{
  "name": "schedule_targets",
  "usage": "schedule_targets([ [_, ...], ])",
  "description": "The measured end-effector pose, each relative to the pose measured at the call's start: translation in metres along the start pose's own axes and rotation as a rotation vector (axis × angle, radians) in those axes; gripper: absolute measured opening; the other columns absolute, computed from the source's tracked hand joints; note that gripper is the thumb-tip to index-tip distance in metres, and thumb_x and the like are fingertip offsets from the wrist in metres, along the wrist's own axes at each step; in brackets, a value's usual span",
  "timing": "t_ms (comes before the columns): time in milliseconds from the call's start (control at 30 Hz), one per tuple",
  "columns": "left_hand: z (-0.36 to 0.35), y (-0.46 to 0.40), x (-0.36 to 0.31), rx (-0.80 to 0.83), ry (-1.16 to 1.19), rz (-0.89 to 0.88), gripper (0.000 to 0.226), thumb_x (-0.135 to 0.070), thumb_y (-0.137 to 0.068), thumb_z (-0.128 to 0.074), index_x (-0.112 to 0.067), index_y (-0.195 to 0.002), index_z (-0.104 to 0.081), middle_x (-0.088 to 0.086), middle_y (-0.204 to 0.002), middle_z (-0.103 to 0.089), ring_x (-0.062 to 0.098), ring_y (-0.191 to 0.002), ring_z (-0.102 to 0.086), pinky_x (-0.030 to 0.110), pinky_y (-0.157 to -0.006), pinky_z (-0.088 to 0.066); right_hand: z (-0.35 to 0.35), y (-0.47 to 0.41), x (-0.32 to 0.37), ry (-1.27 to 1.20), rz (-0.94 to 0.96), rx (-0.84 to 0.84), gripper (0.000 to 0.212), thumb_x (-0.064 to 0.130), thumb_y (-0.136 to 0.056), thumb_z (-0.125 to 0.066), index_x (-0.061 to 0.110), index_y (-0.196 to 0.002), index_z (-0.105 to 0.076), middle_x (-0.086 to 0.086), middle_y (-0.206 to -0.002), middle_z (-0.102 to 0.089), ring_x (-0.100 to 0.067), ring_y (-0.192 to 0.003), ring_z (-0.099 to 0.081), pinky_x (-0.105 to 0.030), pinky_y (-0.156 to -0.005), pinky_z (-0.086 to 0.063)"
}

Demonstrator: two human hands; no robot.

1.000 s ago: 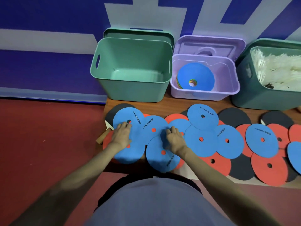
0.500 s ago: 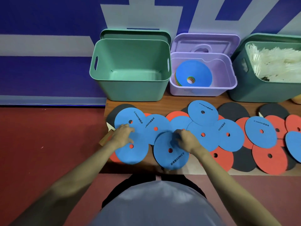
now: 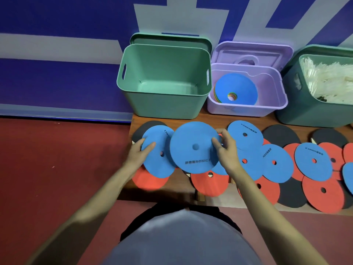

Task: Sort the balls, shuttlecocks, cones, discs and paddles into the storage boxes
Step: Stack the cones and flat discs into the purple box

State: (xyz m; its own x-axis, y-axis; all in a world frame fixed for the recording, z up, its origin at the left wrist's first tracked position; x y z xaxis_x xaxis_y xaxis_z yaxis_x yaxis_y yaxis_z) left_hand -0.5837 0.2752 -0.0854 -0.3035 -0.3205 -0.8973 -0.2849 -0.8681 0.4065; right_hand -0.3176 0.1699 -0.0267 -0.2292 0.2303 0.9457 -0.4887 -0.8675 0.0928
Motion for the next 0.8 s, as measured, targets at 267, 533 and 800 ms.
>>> schedule_targets([
  [267,-0.024,0.02,0.003,-0.005,0.535,0.329,0.059,-0.064,-0.095,-0.027,-0.029,-0.101,-0.074,0.001,-0.096,-0.075,0.022,-0.085,-0.068,0.032,-0.071,-0.052,-0.076,-0.002,0.002,-0.06,-0.085,0.143,0.014,-0.001,-0.093,-0.049,0.01,-0.096,-0.057,0.003,-0.09,-0.062,-0.003,-0.077,-0.056,-0.021,-0.072,-0.044],
  [533,0.002,0.042,0.019,-0.136,0.478,0.19,0.04,-0.026,-0.083,-0.07,-0.013,-0.12,-0.064,0.007,-0.118,-0.068,0.026,-0.108,-0.065,0.044,-0.093,-0.052,-0.119,-0.008,-0.023,0.432,-0.059,0.413,0.046,0.021,-0.095,-0.053,0.01,-0.139,-0.047,-0.013,-0.105,-0.052,-0.026,-0.108,-0.05,-0.036,-0.099,-0.039],
  [800,0.038,0.051,0.035,-0.346,0.431,0.162,0.025,-0.021,-0.088,-0.069,-0.016,-0.113,-0.068,0.001,-0.106,-0.073,0.019,-0.1,-0.068,0.036,-0.085,-0.055,-0.152,-0.046,-0.041,0.735,-0.12,0.47,0.044,0.019,-0.089,-0.06,-0.004,-0.124,-0.045,-0.024,-0.121,-0.047,-0.035,-0.117,-0.039,-0.032,-0.094,-0.032],
])
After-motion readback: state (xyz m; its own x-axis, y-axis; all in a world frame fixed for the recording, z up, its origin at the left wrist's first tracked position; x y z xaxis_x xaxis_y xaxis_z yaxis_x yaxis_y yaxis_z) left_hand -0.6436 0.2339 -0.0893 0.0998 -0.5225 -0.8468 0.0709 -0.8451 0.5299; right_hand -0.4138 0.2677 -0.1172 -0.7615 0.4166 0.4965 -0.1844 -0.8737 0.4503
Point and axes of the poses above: each hand's wrist, its own y-axis away from the middle knuckle, its own z-axis out of the back of the hand, x = y × z, the point moved 7 cm from there along -y, towards the middle knuckle
